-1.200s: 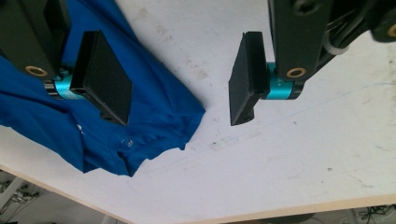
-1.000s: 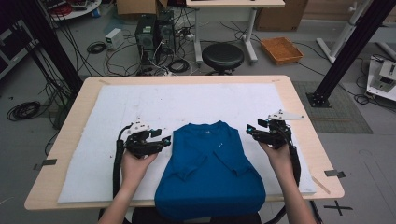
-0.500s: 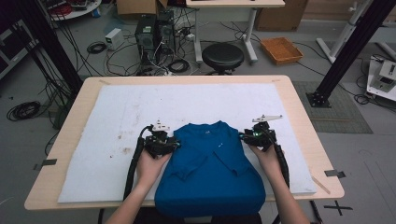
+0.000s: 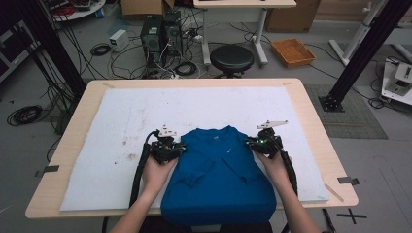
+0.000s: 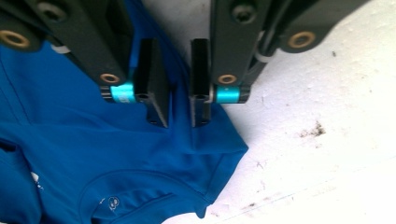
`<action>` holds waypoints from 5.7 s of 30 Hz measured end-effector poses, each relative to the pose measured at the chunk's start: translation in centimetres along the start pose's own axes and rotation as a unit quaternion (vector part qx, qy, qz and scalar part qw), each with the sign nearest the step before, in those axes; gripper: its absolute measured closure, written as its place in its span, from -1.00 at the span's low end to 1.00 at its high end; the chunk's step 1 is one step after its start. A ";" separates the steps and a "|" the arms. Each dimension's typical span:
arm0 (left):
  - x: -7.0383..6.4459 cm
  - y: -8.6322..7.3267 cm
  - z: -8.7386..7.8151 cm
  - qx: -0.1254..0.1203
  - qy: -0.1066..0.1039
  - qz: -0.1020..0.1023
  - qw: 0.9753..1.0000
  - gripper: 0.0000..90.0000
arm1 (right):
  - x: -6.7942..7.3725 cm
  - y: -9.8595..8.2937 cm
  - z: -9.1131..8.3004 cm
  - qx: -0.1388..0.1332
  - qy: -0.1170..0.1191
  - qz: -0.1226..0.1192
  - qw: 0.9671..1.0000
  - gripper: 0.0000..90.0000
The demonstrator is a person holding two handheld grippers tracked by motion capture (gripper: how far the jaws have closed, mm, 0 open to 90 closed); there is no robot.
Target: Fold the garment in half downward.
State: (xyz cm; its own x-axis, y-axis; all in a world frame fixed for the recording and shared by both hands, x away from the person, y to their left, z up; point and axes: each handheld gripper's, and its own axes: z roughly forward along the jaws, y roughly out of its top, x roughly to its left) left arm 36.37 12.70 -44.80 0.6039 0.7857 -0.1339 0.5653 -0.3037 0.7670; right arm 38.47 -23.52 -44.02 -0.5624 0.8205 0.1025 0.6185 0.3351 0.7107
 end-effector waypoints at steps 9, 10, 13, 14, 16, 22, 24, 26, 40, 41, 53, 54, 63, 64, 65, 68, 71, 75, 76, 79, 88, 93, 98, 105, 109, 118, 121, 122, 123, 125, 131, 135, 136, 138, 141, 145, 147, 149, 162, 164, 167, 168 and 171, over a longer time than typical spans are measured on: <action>0.6 0.0 -0.4 -0.005 0.017 -0.011 1.000 0.70 | -1.2 -0.3 -0.9 -0.007 -0.035 0.020 0.999 0.87; 0.6 0.0 -0.4 -0.005 0.017 -0.011 1.000 0.64 | -1.3 -0.4 -1.0 -0.007 -0.037 0.024 0.999 0.78; 1.2 0.2 -0.8 -0.023 0.023 -0.029 0.999 0.44 | -1.8 -0.2 -1.3 -0.024 -0.039 0.036 0.998 0.65; 1.2 0.2 -0.8 -0.023 0.023 -0.029 0.999 0.42 | -1.9 0.1 -1.3 -0.036 -0.033 0.036 0.998 0.64; 1.6 1.0 -0.4 -0.026 0.017 -0.031 0.999 0.40 | -2.0 0.7 -1.0 -0.035 -0.027 0.032 0.999 0.58; 2.1 2.4 1.7 0.006 0.009 -0.031 0.999 0.31 | -1.6 2.0 1.3 0.000 -0.016 0.018 1.000 0.68; 2.1 2.4 2.0 0.012 0.026 -0.020 0.999 0.47 | -1.5 1.9 1.8 0.016 -0.022 0.004 1.000 0.90; 2.2 2.4 1.8 0.016 0.034 -0.011 0.999 0.78 | -1.7 1.9 1.7 0.014 -0.023 0.006 1.000 0.99; 2.2 4.2 3.6 0.032 0.009 -0.011 0.999 0.34 | -1.1 4.3 3.2 0.007 0.005 0.000 1.000 0.49; 2.1 4.3 3.8 0.043 0.012 -0.005 0.999 0.34 | -1.1 4.3 3.2 0.007 0.005 0.000 1.000 0.49; 2.3 4.5 3.8 0.033 0.022 0.018 0.999 0.95 | -1.0 4.7 3.9 0.010 0.008 -0.023 1.000 0.99; 2.3 4.5 3.8 0.033 0.022 0.018 0.999 0.95 | -1.0 4.7 3.9 0.010 0.008 -0.023 1.000 0.99; 5.2 9.0 4.5 -0.006 0.028 0.023 0.999 0.95 | -2.9 8.7 4.1 -0.035 0.000 -0.014 0.999 0.99; 5.2 9.0 4.5 -0.006 0.028 0.023 0.999 0.95 | -3.0 9.2 4.0 -0.038 -0.001 -0.014 0.999 0.99; 5.5 9.5 4.3 -0.016 0.030 0.025 0.999 0.95 | -3.2 9.8 3.9 -0.044 -0.004 -0.017 0.999 0.99; 5.9 10.9 3.4 -0.038 0.031 0.034 0.998 0.95 | -3.4 10.7 3.3 -0.058 -0.006 -0.016 0.998 0.99; 5.3 11.2 1.7 -0.054 0.019 0.046 0.997 0.95 | -3.0 11.1 1.5 -0.080 0.001 -0.018 0.997 0.99; 3.5 10.5 -0.7 -0.071 0.006 0.076 0.995 0.95 | -1.3 10.0 -1.0 -0.097 0.004 -0.041 0.994 0.99; 3.5 10.5 -0.7 -0.071 0.006 0.076 0.995 0.95 | -0.9 9.7 -1.6 -0.093 0.001 -0.046 0.995 0.99; 1.7 9.3 -2.7 -0.083 0.000 0.105 0.991 0.95 | 0.2 8.7 -3.1 -0.115 0.003 -0.058 0.992 0.99; -3.2 3.7 -7.0 -0.096 -0.016 0.151 0.984 0.95 | 4.5 1.2 -7.6 -0.126 0.000 -0.061 0.990 0.98; -4.9 0.5 -8.1 -0.093 -0.019 0.151 0.984 0.94 | 6.0 -2.0 -8.9 -0.127 0.005 -0.065 0.990 0.98; -6.2 -2.2 -8.2 -0.077 -0.021 0.172 0.982 0.94 | 7.2 -4.5 -9.3 -0.119 0.001 -0.074 0.990 0.98; -7.6 -5.1 -8.1 -0.033 -0.029 0.192 0.980 0.86 | 8.4 -7.5 -9.3 -0.095 -0.002 -0.087 0.992 0.93; -7.7 -5.7 -8.4 -0.028 -0.032 0.188 0.981 0.62 | 8.4 -8.2 -10.1 -0.097 -0.006 -0.096 0.991 0.82; -3.7 -2.2 -7.1 -0.070 -0.008 0.101 0.992 0.38 | 4.4 -4.9 -10.0 -0.129 -0.034 -0.028 0.991 0.43; -1.6 -1.0 -5.2 -0.064 0.003 0.048 0.997 0.34 | 2.3 -3.2 -8.1 -0.115 -0.033 0.013 0.993 0.28; -0.9 -0.7 -4.5 -0.057 -0.003 0.024 0.998 0.29 | 1.6 -2.7 -7.3 -0.109 -0.027 0.029 0.993 0.23; -0.2 -0.6 -3.9 -0.048 -0.001 0.007 0.999 0.27 | 1.1 -2.3 -6.5 -0.097 -0.020 0.042 0.994 0.18; 0.6 -0.7 -2.9 -0.031 0.014 -0.007 0.999 0.26 | 0.4 -1.9 -5.0 -0.075 -0.008 0.065 0.995 0.17; 0.8 -1.2 -1.9 0.006 0.010 -0.012 1.000 0.40 | -0.3 -2.1 -2.3 -0.021 -0.015 0.066 0.998 0.50; 0.3 -1.3 -2.0 0.003 0.008 0.007 1.000 0.83 | 0.1 -2.6 -2.3 -0.022 -0.005 0.043 0.999 0.88; 0.3 -1.2 -2.0 0.003 0.006 0.009 1.000 0.86 | 0.3 -2.6 -2.5 -0.025 -0.008 0.037 0.999 0.89; 0.5 -1.1 -2.0 0.000 0.010 0.015 1.000 0.89 | 0.4 -2.4 -2.7 -0.034 -0.014 0.027 0.999 0.90; 0.9 -0.6 -1.8 0.000 0.016 0.024 1.000 0.90 | 0.1 -1.9 -2.5 -0.040 -0.016 0.028 0.999 0.91; 1.8 0.8 -1.2 -0.007 0.029 0.041 0.999 0.90 | -0.6 -0.6 -1.9 -0.048 -0.022 0.016 0.998 0.90; 2.6 1.7 -0.8 -0.011 0.034 0.039 0.999 0.90 | -1.1 0.3 -1.5 -0.054 -0.020 0.016 0.998 0.91; 3.4 2.6 -0.4 -0.013 0.034 0.035 0.999 0.90 | -1.6 1.3 -1.0 -0.054 -0.025 0.012 0.998 0.91; 6.2 5.5 1.9 -0.004 0.053 0.042 0.998 0.89 | -3.5 4.5 2.0 -0.043 -0.046 0.010 0.998 0.90; 6.3 5.4 1.9 -0.008 0.063 0.030 0.998 0.72 | -3.5 4.5 2.0 -0.045 -0.049 0.007 0.998 0.84; 6.2 5.1 0.8 -0.025 0.071 0.012 0.997 0.40 | -3.2 4.4 1.5 -0.054 -0.063 0.005 0.997 0.66; 6.1 4.9 0.4 -0.032 0.068 0.002 0.997 0.29 | -3.0 4.4 1.1 -0.060 -0.066 0.005 0.996 0.62; 5.1 3.7 -1.4 -0.050 0.058 -0.013 0.997 0.24 | -2.5 3.8 -0.5 -0.073 -0.069 0.008 0.995 0.56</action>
State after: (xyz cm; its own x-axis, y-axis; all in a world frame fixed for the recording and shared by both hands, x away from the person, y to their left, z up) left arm 40.77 16.31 -41.77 0.5172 0.8516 -0.0853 0.5174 -0.2316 0.8238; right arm 41.93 -24.55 -41.26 -0.4662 0.8844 0.0249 0.5343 0.2589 0.8047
